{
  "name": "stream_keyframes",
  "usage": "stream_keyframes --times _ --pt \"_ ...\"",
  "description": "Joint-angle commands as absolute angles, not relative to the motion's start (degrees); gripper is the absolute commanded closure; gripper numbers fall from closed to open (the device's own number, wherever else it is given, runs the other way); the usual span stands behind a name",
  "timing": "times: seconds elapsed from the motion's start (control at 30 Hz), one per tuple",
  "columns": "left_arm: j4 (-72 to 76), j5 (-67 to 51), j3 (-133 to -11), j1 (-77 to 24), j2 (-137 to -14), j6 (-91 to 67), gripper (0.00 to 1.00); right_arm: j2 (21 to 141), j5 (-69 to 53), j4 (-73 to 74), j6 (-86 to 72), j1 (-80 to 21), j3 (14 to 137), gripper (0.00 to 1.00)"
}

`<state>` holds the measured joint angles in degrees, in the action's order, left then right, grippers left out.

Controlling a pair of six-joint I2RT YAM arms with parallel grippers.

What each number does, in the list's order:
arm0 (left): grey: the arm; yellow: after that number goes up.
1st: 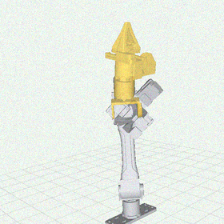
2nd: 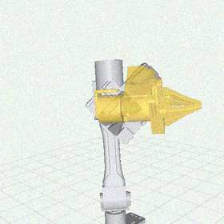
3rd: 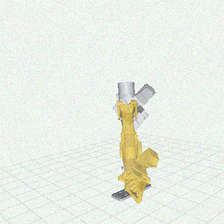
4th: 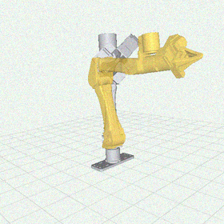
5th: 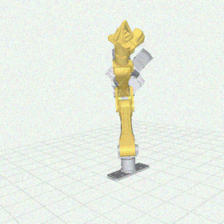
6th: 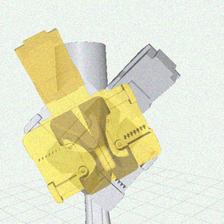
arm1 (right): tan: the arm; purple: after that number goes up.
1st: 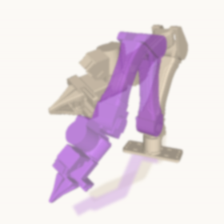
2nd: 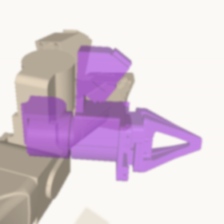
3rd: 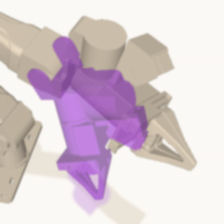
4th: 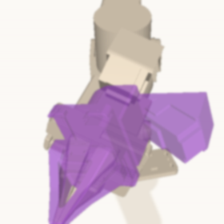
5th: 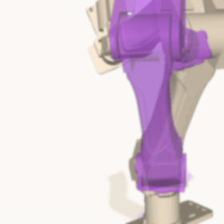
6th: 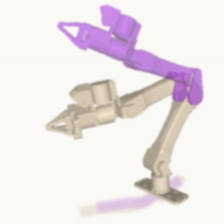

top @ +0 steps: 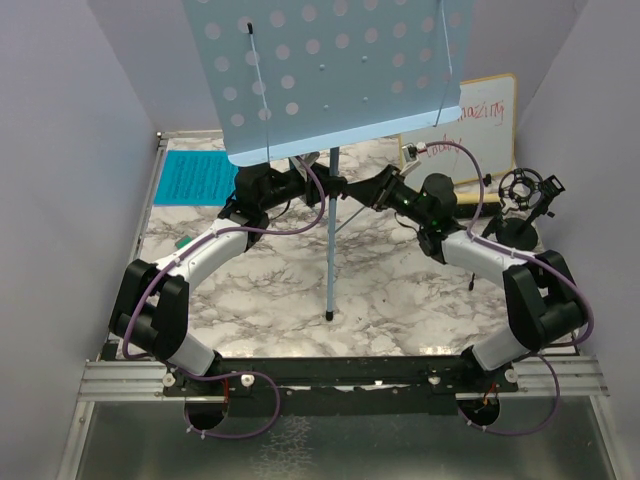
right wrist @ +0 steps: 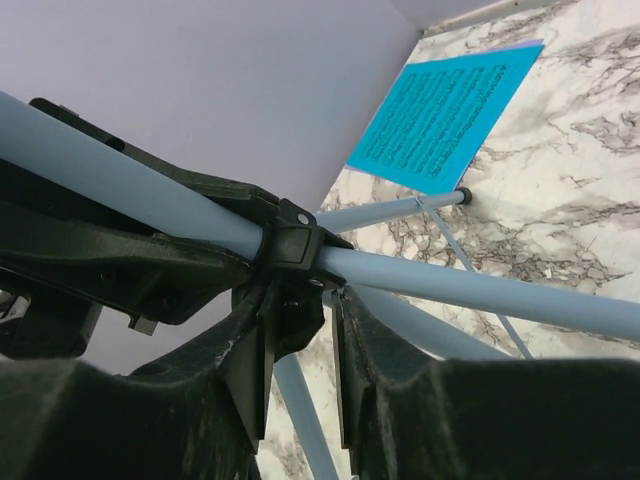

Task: Pack up the instrument practice props
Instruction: Unscrew the knob on the music stand.

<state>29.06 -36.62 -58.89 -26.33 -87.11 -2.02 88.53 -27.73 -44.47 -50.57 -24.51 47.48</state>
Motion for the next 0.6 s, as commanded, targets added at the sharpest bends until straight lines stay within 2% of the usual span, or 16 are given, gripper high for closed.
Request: stream_keyframes --times 0.0,0.3,0.57 --pt "13.4 -37.3 -55.8 -26.8 -90.6 -2.3 1.0 90.2 -32.3 -39.7 -47.4 -24.3 50.1 0.69" --pt "13.8 -37.4 -55.9 -26.8 -91.0 -2.6 1.0 88.7 -36.0 -31.0 -35.8 -24.4 53.0 0.97" --pt "13.6 -37.4 -56.0 -26.8 -91.1 -2.9 1.0 82.4 -32.4 -26.5 -9.3 -26.5 49.9 0.99"
